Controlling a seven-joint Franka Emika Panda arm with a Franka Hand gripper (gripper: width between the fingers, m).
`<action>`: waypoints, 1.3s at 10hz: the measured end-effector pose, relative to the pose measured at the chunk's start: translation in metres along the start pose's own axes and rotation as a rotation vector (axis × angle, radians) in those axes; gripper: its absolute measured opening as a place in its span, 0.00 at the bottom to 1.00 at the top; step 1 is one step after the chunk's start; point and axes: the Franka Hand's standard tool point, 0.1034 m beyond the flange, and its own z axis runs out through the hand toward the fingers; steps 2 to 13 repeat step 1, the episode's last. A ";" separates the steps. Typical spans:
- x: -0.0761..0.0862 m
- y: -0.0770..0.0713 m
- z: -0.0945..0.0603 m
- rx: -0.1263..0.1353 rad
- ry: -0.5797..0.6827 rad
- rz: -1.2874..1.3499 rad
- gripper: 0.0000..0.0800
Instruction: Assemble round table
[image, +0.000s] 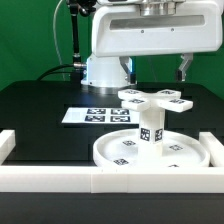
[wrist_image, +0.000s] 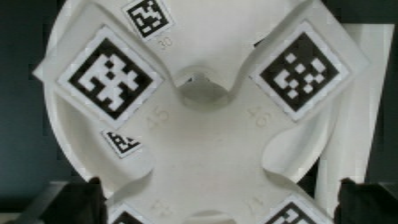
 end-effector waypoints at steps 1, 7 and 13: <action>0.000 0.000 0.001 0.000 -0.001 0.000 0.81; 0.000 0.000 0.001 0.000 -0.001 0.000 0.81; 0.000 0.000 0.001 0.000 -0.001 0.000 0.81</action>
Offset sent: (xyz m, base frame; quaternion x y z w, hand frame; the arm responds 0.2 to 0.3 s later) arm 0.0000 0.0000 0.0000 0.0000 0.0000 0.0000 1.0000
